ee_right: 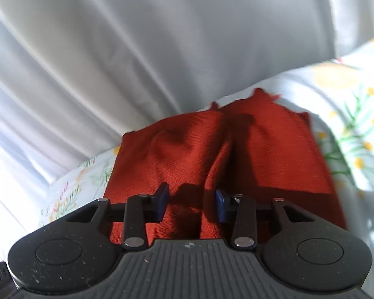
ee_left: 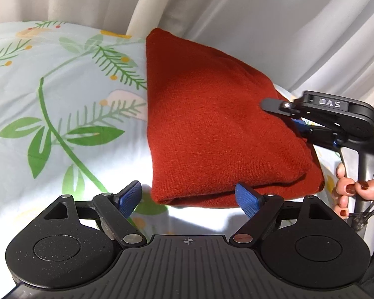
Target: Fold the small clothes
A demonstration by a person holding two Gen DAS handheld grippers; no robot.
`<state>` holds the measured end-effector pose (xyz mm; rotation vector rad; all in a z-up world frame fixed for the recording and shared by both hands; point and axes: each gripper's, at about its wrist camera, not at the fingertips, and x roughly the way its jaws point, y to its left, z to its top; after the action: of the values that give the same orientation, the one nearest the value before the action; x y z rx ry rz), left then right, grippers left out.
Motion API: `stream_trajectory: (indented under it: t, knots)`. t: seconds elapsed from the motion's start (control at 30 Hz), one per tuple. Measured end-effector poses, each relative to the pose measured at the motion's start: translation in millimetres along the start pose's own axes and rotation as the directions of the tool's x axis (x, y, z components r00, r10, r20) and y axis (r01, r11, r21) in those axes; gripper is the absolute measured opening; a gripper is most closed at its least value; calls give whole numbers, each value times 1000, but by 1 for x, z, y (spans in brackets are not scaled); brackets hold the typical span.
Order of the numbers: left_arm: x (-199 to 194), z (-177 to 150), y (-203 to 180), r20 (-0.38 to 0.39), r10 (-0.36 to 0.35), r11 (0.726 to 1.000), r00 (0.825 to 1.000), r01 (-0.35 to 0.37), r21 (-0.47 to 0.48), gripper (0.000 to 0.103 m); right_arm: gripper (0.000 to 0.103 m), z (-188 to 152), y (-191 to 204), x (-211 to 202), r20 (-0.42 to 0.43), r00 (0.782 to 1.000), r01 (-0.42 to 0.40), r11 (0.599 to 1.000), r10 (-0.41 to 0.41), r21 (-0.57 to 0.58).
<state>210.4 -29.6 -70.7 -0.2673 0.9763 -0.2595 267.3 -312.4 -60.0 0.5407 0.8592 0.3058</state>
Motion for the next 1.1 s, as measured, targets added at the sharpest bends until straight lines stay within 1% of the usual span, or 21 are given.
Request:
stream_trajectory:
  t: [0.03,0.1,0.13,0.2,0.27,0.33,0.37,0.43,0.5,0.57,0.6,0.67,0.7,0.77,0.83,0.9,0.97,1.03,1.07,1.1]
  knots:
    - [1,0,-3,-1,10,1000,1000,-10,13,87,38,-1,7,5,3,1000,20,999,-19,-40]
    - [2,0,-9,0,28,999,1000,-28,32,87,17,-4,21,11,16,998,61,991,-60,-119]
    - [2,0,-12,2,35,999,999,-36,38,87,11,-6,28,4,30,997,75,985,-72,-156]
    - [2,0,-14,4,41,998,999,-41,39,87,10,-6,38,-12,66,992,121,970,-109,-211]
    - [1,0,-14,0,43,998,999,-43,36,87,9,-6,43,-28,126,981,174,949,-145,-263]
    - [1,0,-13,-9,48,998,999,-48,40,87,9,-5,40,-39,165,972,210,940,-170,-270]
    - [0,0,-13,-10,48,998,999,-47,40,87,9,-6,37,-41,177,964,241,931,-197,-276]
    - [-2,1,-10,-7,41,999,999,-41,31,87,9,-9,25,-40,187,945,313,908,-269,-277]
    - [-4,2,-8,-12,29,999,1000,-29,16,87,10,-7,4,-37,159,938,338,916,-309,-216]
    - [-5,4,-6,-19,21,1000,1000,-21,5,87,13,-7,-13,-35,130,943,325,932,-306,-162]
    - [-7,4,-6,-18,19,1000,1000,-18,5,87,15,-7,-19,-38,126,950,301,944,-285,-132]
    - [-8,6,-4,-14,20,1000,1000,-20,2,87,19,-5,-30,-50,133,967,228,971,-217,-71]
    - [-9,7,-2,-13,18,1000,1000,-18,1,87,20,-4,-36,-59,139,975,178,983,-171,-37]
    - [-8,7,0,-20,14,1000,1000,-14,-7,87,40,-8,-48,-75,136,987,87,996,-89,17]
    - [-5,7,0,-28,17,1000,999,-17,-13,87,47,-16,-53,-84,124,992,25,998,-32,57]
    - [-1,7,-3,-34,21,1000,999,-21,-8,87,51,-30,-52,-89,80,997,-19,998,13,67]
    - [1,7,-6,-42,15,1000,999,-15,-4,87,52,-38,-48,-85,53,998,-24,999,21,46]
    - [3,8,-9,-43,15,1000,999,-15,-1,87,52,-41,-42,-80,55,998,-5,999,3,32]
    - [4,8,-10,-45,17,1000,999,-17,2,87,48,-40,-39,-77,57,998,-2,999,0,34]
    - [4,9,-12,-47,17,1000,999,-17,3,87,41,-38,-35,-75,51,999,3,1000,-4,29]
